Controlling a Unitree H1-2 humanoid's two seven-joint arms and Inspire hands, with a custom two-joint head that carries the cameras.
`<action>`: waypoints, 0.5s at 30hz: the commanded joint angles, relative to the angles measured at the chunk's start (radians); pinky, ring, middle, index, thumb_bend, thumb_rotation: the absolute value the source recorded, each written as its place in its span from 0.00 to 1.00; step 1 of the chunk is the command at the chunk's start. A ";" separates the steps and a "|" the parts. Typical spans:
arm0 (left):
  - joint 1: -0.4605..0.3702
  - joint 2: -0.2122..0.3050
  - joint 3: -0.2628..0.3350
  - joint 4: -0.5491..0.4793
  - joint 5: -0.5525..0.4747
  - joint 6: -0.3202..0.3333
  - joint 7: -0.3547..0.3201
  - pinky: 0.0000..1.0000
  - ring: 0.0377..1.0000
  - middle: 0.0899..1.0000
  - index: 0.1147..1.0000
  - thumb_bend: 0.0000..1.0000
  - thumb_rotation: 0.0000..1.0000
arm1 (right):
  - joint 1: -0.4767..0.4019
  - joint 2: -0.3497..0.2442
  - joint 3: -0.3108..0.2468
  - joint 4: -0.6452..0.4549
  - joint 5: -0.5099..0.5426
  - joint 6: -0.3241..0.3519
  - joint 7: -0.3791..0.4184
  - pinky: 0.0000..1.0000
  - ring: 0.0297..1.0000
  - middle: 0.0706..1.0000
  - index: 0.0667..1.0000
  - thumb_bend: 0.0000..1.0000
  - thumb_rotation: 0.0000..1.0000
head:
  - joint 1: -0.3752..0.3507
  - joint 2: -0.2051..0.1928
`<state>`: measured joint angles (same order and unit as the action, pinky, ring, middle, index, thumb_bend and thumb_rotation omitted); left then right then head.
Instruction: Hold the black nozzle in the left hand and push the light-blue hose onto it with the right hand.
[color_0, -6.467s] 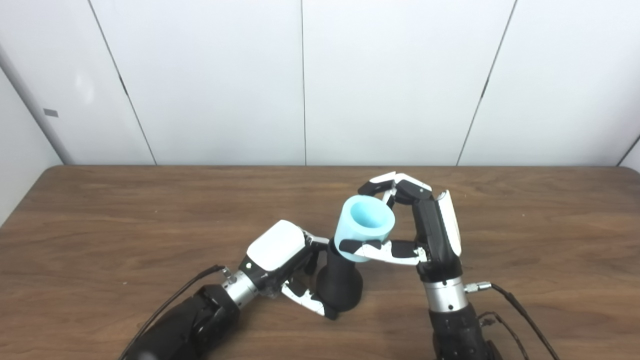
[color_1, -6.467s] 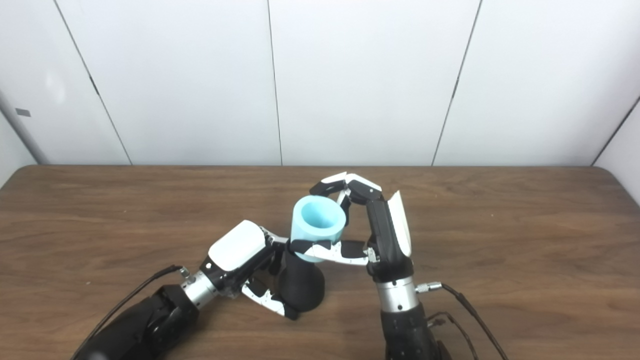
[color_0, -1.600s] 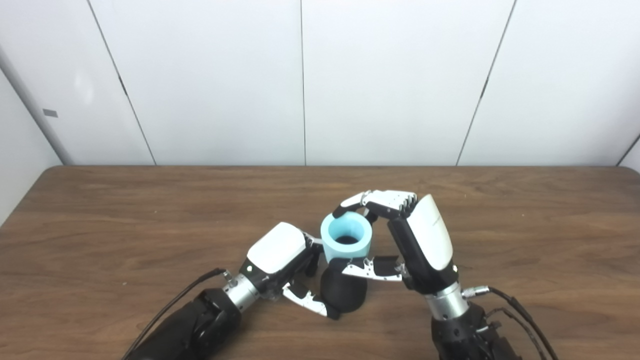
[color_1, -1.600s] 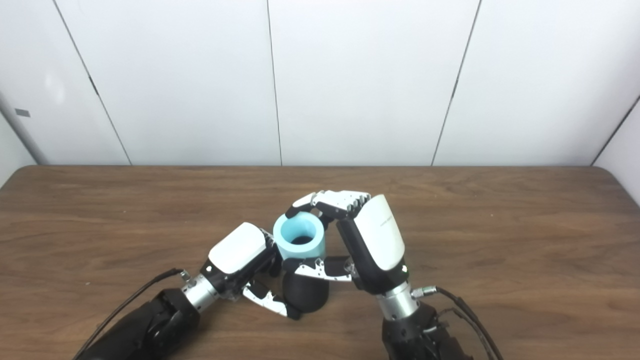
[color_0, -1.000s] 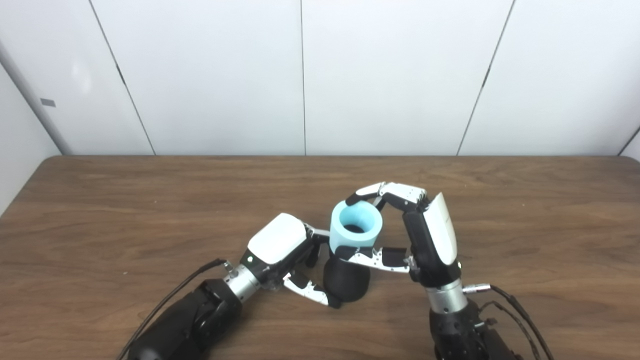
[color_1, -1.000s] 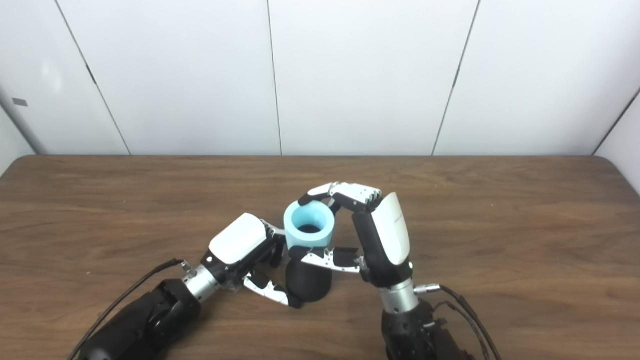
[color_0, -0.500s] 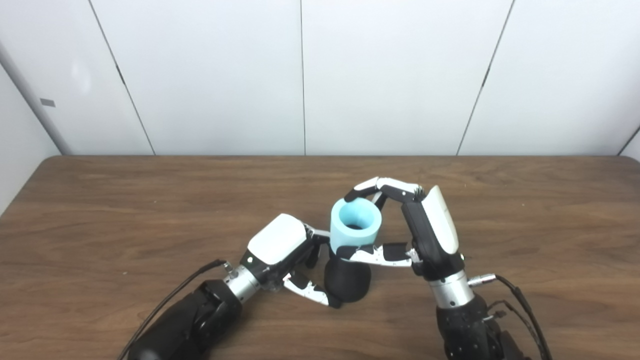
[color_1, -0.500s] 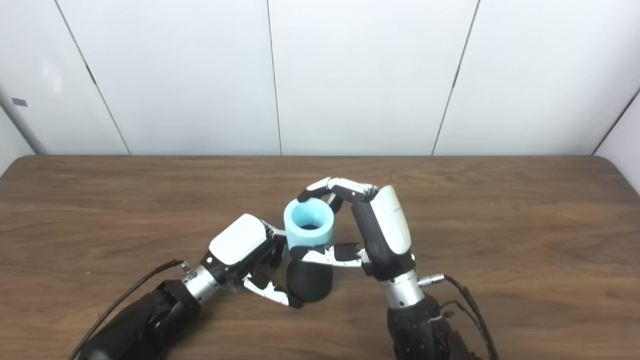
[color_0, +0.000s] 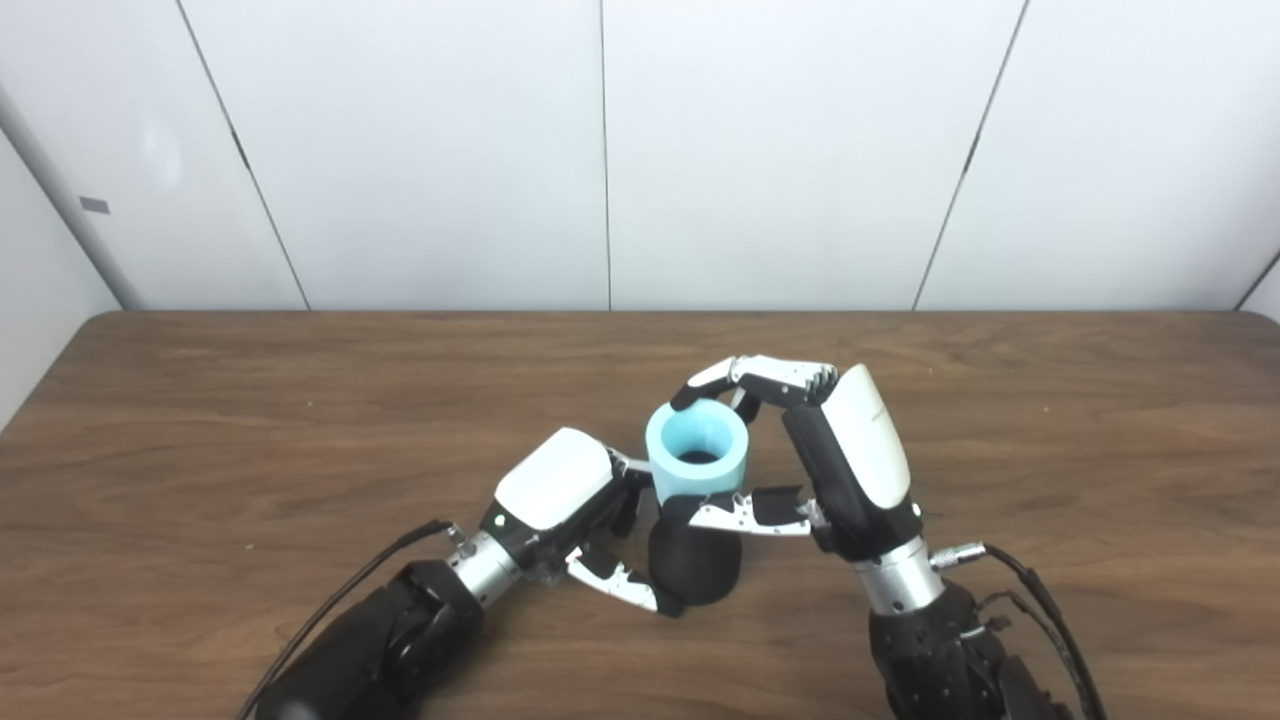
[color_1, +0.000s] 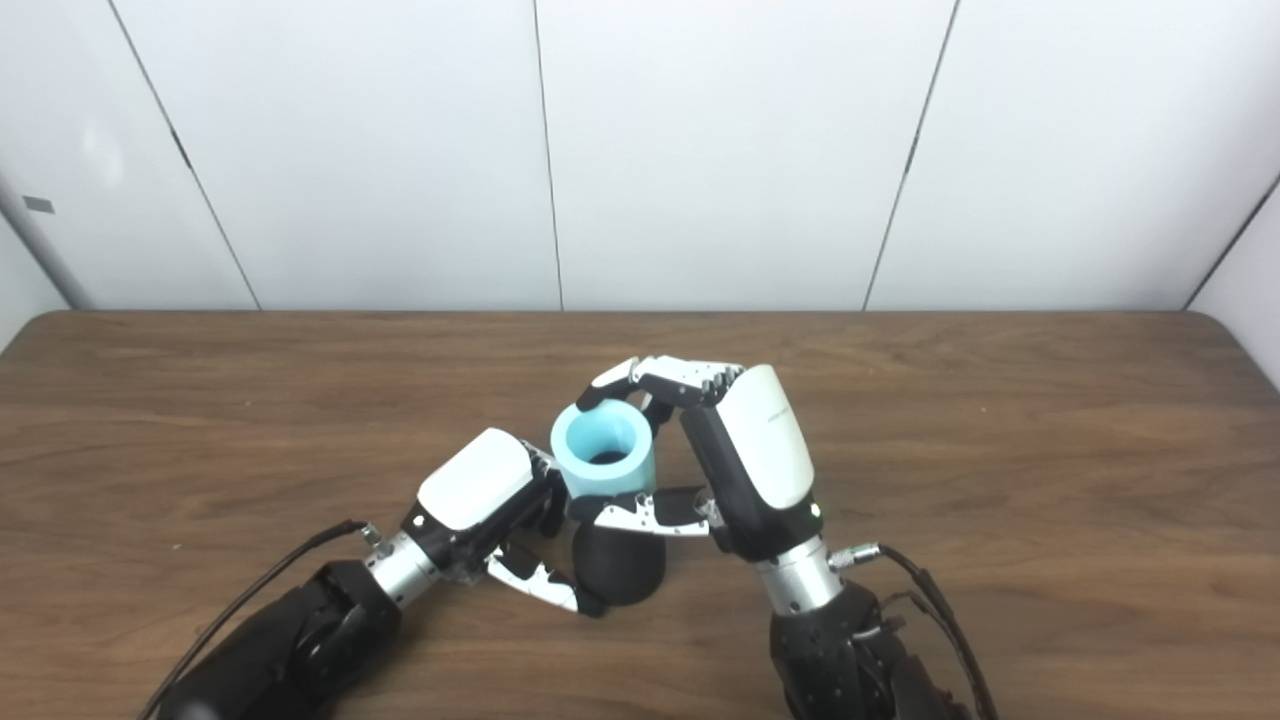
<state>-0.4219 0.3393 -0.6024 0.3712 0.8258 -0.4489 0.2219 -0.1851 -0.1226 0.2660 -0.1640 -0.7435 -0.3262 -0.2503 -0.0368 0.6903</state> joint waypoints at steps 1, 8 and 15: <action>0.103 -0.030 -0.054 0.045 0.019 -0.011 -0.044 0.12 0.14 0.42 0.41 0.53 0.00 | -0.003 -0.014 0.005 0.014 -0.044 -0.008 0.012 0.30 0.38 0.42 0.47 0.52 0.00 | -0.001 0.001; 0.104 -0.028 -0.055 0.047 0.023 -0.015 -0.034 0.12 0.13 0.42 0.41 0.53 0.00 | 0.000 -0.024 0.007 0.093 -0.131 -0.093 -0.135 0.28 0.37 0.42 0.48 0.52 0.00 | -0.003 0.004; 0.107 -0.028 -0.053 0.041 0.012 -0.014 -0.044 0.12 0.13 0.42 0.41 0.53 0.00 | -0.007 -0.031 0.010 0.135 -0.149 -0.122 -0.198 0.29 0.38 0.42 0.48 0.52 0.00 | -0.003 0.005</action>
<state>-0.4210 0.3391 -0.6022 0.3711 0.8247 -0.4490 0.2212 -0.1916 -0.1273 0.2736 -0.0552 -0.8555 -0.4432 -0.4642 -0.0383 0.6949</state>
